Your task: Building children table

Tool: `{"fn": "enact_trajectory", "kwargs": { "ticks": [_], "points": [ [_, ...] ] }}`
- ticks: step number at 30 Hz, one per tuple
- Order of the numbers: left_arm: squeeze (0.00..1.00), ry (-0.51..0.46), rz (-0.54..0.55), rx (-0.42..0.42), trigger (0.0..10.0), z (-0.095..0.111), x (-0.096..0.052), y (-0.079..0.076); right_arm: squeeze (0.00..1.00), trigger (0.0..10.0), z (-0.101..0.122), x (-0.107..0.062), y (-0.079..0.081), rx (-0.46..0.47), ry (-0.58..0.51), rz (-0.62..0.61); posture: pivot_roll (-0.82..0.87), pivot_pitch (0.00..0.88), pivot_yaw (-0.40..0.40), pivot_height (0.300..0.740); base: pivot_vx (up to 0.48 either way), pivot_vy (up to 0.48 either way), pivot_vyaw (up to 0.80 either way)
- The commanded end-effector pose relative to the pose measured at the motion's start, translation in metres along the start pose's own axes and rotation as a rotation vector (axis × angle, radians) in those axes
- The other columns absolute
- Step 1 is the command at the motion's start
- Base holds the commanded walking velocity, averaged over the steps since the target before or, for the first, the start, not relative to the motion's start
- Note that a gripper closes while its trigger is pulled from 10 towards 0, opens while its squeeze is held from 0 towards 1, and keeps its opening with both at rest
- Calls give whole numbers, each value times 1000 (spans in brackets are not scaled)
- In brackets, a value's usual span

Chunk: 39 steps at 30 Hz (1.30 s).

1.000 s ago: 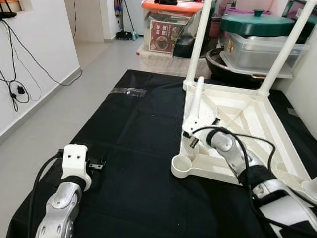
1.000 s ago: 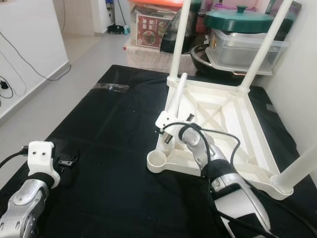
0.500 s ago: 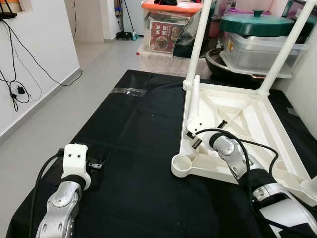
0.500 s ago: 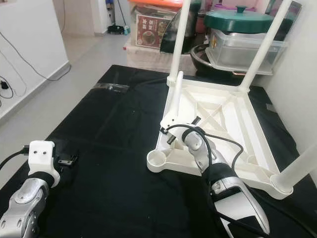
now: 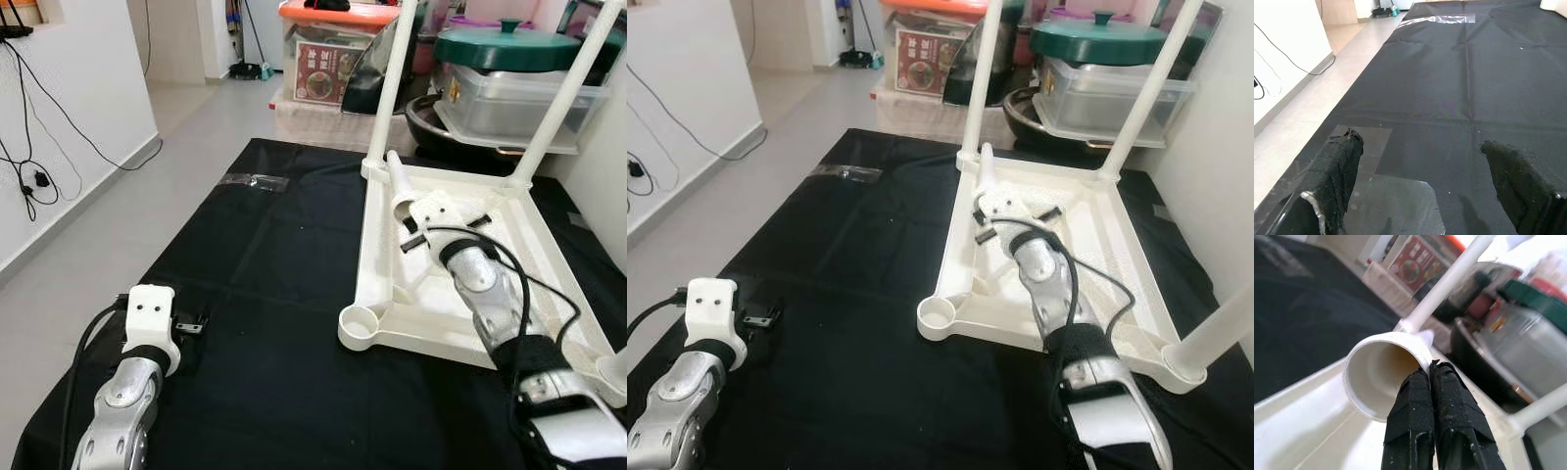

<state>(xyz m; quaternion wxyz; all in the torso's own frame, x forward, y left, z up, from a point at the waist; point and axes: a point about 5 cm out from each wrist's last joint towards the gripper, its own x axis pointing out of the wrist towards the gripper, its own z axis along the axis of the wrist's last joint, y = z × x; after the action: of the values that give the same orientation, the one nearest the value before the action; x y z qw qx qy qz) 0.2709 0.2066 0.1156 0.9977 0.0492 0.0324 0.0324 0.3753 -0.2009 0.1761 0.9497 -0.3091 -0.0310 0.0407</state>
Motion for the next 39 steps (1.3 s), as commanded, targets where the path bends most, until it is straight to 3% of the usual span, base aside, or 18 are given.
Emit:
{"fn": "enact_trajectory", "kwargs": {
  "ticks": [1, 4, 5, 7, 8, 9, 10, 11, 12, 13, 21, 22, 23, 39],
  "points": [
    [0, -1, 0, 14, 10000, 0, 0, 2, 0, 0, 3, -12, 8, 26, -20, 38, 53, 0, -47, 740, 0, 0, 0],
    [0, 3, -1, 16, 10000, -2, -1, 3, 0, 0, 3, -32, 19, 41, -38, 92, 46, 0, -44, 740, 0, 0, 0],
    [0, 3, -1, 16, 10000, -2, -1, 3, 0, 0, 3, -32, 19, 41, -38, 92, 46, 0, -44, 740, 0, 0, 0],
    [0, 6, -4, 17, 10000, -2, -1, 2, 0, 0, 3, -52, 26, 50, -49, 140, 31, 0, -38, 740, 0, 0, 0],
    [0, 6, -4, 17, 10000, -2, -1, 2, 0, 0, 3, -52, 26, 50, -49, 140, 31, 0, -38, 740, 0, 0, 0],
    [0, 7, -7, 17, 10000, -3, 0, 1, 0, 0, 3, -66, 30, 54, -51, 175, 24, 0, -35, 740, 0, 0, 0],
    [0, 7, -7, 17, 10000, -3, 0, 1, 0, 0, 3, -66, 30, 54, -51, 175, 24, 0, -35, 740, 0, 0, 0],
    [0, 9, -10, 17, 10000, -3, 0, 0, 0, 0, 2, -80, 34, 51, -47, 215, 19, 0, -34, 740, 0, 0, 0],
    [0, 9, -10, 17, 10000, -3, 0, 0, 0, 0, 2, -80, 34, 51, -47, 215, 19, 0, -34, 740, 0, 0, 0],
    [0, 10, -14, 17, 10000, -4, 0, 0, 0, 0, 0, -91, 37, 49, -39, 243, 7, 0, -29, 740, 0, 0, 0],
    [0, 15, -27, 28, 10000, -4, 2, -1, 0, 0, -2, -111, 45, 48, 14, 284, 5, 0, -24, 740, 0, 0, 0],
    [0, 14, -28, 31, 10000, -4, 2, -1, 0, 2549, -2, -113, 48, 47, 23, 295, 6, 0, -26, 740, 0, 0, 0],
    [0, 15, -27, 32, 10000, -5, 2, -1, 0, 10000, -2, -113, 50, 51, 34, 299, 9, 0, -26, 740, 0, 0, 0],
    [0, 22, -41, 44, 10000, -7, 2, -4, 0, 10000, -4, -116, 57, 22, 111, 302, 7, 0, -21, 740, 0, 0, 0]
  ]
}}
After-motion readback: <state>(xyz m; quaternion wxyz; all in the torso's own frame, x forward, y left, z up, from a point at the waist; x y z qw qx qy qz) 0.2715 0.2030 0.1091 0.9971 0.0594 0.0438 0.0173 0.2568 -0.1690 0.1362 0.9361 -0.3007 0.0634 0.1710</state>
